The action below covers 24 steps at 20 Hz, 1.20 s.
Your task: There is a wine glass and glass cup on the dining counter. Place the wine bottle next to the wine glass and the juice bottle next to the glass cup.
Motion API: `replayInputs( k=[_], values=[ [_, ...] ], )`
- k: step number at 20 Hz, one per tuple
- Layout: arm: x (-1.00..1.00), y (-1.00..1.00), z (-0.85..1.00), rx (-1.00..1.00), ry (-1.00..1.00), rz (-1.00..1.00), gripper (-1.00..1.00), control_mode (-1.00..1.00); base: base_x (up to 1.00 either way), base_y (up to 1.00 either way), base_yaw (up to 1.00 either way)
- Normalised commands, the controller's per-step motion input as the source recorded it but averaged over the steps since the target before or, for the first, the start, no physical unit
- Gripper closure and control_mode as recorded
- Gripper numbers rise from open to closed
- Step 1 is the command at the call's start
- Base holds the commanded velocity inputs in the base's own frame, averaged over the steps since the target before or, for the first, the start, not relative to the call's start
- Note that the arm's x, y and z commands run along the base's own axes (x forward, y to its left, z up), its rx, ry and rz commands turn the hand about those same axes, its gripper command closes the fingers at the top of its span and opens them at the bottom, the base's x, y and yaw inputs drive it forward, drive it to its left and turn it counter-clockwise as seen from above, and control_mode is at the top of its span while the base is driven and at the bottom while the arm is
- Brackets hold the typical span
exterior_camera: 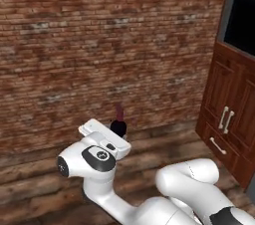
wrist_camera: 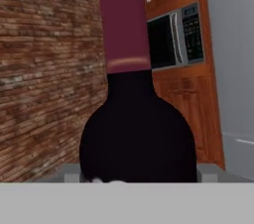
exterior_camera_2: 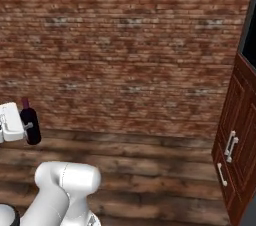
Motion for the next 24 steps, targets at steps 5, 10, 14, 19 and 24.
replayInputs(
  k=[5,10,14,19,24],
  values=[
    [0.0,0.0,0.0,0.0,0.0,0.0,1.0,1.0,0.94,0.22,0.19],
    [0.0,0.0,0.0,0.0,0.0,0.0,1.0,1.0,0.94,0.2,0.2],
    [0.0,0.0,0.0,0.0,0.0,0.0,1.0,1.0,0.94,0.2,0.2],
    [0.0,0.0,0.0,0.0,0.0,0.0,1.0,1.0,0.91,0.21,0.23],
    [0.0,0.0,0.0,0.0,0.0,0.0,1.0,1.0,0.89,0.22,0.25]
  ],
)
